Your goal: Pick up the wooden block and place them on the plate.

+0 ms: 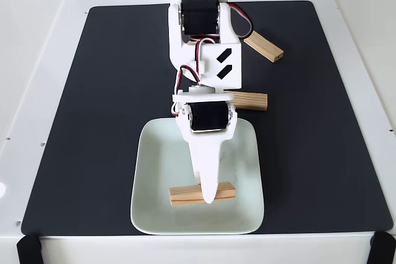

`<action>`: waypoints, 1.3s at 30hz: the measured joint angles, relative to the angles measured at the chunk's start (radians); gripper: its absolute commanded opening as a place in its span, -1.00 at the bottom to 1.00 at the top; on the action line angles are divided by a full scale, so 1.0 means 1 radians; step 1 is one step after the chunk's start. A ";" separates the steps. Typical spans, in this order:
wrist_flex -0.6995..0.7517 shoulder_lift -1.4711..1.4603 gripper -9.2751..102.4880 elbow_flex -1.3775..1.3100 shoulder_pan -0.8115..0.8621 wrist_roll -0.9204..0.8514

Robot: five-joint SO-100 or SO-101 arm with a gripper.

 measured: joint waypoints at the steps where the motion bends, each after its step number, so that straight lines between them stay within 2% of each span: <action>1: -0.011 -0.005 -0.84 0.000 0.000 0.023; 19: -0.028 0.048 -0.81 0.066 0.000 0.083; 21: -0.028 0.074 -0.74 0.089 0.000 0.083; 25: -0.025 0.104 -0.43 0.103 0.000 0.083; 29: 0.037 0.110 -0.24 0.103 0.000 0.083; 39: 0.080 0.117 -0.23 0.103 0.000 0.083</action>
